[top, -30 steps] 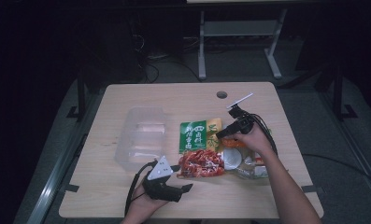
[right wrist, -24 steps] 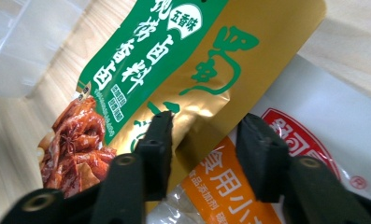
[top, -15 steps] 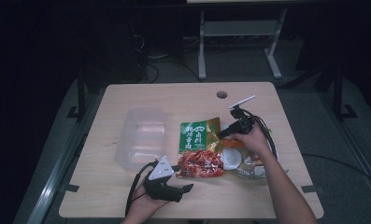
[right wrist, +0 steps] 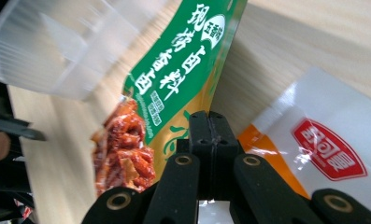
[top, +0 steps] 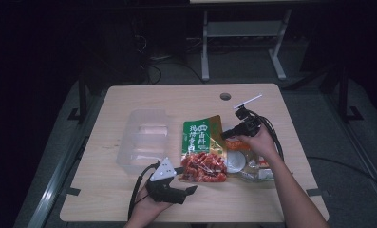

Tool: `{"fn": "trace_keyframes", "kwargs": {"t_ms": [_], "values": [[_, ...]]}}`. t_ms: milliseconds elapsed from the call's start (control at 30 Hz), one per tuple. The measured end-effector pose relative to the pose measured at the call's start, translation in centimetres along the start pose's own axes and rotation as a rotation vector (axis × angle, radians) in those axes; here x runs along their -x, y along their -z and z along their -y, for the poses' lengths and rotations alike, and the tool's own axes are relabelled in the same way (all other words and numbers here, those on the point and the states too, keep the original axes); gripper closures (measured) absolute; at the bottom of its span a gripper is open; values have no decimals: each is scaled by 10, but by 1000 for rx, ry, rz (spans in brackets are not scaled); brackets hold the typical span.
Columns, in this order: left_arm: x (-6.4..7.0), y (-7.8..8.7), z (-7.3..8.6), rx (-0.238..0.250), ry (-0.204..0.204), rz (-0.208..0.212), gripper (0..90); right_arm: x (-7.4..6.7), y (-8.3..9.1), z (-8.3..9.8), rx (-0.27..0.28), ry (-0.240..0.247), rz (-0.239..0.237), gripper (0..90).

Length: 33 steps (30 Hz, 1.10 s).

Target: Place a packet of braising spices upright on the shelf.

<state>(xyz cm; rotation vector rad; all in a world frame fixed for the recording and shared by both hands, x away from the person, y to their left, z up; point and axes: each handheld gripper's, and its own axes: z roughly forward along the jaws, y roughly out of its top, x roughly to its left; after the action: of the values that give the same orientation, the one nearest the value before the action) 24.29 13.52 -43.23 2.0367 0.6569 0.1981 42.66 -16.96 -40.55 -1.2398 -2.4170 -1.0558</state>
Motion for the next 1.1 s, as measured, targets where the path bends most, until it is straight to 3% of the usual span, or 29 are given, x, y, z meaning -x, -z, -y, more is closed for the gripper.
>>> {"fn": "trace_keyframes", "kwargs": {"t_ms": [33,267,300,333,367,433,600,667,700,867,933,1100], "values": [[0,0,-1,4,4,-2,239,-8,7,1,25,25,-5,900],[-1,0,-4,7,25,6,238,-32,27,5,70,117,2,900],[-1,0,-5,11,30,10,239,-42,34,8,83,155,2,900],[-1,0,-5,10,32,13,239,-42,34,8,83,155,2,900],[0,0,-7,16,46,25,238,-50,41,11,95,199,5,900],[1,-1,-8,20,46,27,238,-57,48,15,109,235,9,900],[-1,-2,-17,46,63,-7,187,-73,64,27,153,307,16,900],[-3,-3,-20,60,83,-19,163,-84,76,39,191,370,15,900],[-5,-5,-23,74,108,-19,161,-86,79,43,198,380,17,900],[-12,-11,-27,79,144,-42,154,-96,88,63,238,443,26,900],[-15,-16,-28,86,177,-45,154,-96,89,69,248,458,23,900],[-24,-28,-34,74,197,-46,159,-94,90,75,254,472,7,900]]}}
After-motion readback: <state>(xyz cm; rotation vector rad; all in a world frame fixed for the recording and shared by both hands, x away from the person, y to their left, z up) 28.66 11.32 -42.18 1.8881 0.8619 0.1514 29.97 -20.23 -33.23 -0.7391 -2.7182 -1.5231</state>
